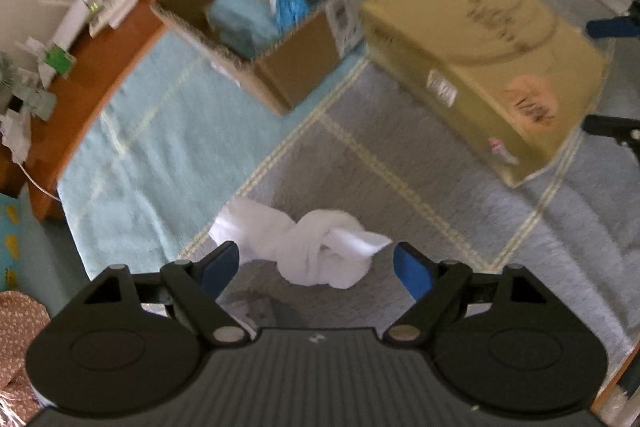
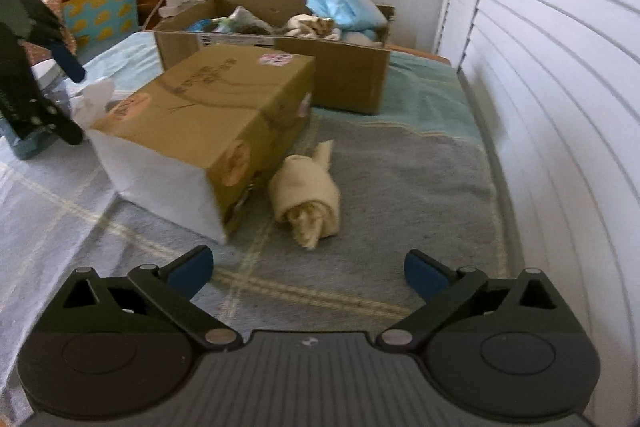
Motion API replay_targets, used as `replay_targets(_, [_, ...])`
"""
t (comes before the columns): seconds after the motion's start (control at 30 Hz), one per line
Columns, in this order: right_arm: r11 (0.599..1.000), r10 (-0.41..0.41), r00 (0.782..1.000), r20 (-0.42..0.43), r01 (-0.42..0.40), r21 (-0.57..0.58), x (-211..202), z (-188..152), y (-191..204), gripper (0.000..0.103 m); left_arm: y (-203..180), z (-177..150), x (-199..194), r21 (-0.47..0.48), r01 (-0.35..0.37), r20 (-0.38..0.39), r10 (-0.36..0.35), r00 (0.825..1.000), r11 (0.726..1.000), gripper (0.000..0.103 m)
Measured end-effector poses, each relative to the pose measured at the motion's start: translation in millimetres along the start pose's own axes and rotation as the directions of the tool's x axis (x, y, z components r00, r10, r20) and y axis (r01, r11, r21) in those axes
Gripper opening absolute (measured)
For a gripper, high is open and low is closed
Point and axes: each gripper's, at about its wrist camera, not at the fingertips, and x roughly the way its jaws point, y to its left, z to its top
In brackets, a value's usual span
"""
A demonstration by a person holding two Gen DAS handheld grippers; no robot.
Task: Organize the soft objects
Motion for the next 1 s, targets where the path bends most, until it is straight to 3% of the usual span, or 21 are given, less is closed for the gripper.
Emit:
replay_targets(0.13, [1.000,0.007,1.000,0.008,-0.007,-0.008,0,0,0,0.103,4,5,11,-0.008,0.030,-0.044,-0.031,0.999,1.000,0.085])
replay_targets(0.3, [1.000,0.009,1.000,0.019,-0.009,-0.009,-1,-1,0,0.103,7,10,12,-0.038,0.089,-0.037,-0.090,0.995,0.995,0.081])
replay_targets(0.5, [1.000,0.004,0.999,0.032,-0.004,-0.003,-2,-4,1,0.103,-3,9,3,-0.011,0.097,0.006,-0.097,0.995,0.995,0.062])
replay_targets(0.53, [1.000,0.003,0.999,0.035,-0.003,-0.001,-2,-5,1,0.103,-4,8,2,-0.011,0.086,0.014,-0.086,0.996,0.996,0.054])
replay_targets(0.7, [1.000,-0.008,0.999,0.050,0.008,0.008,-3,-8,2,0.103,1,3,-10,-0.059,0.104,0.069,-0.100,0.993,0.993,0.053])
replay_targets(1.0, [1.000,-0.026,1.000,-0.009,0.026,-0.002,-6,-2,4,0.103,-14,-14,-46,-0.038,0.129,0.164,-0.121,0.979,0.991,0.053])
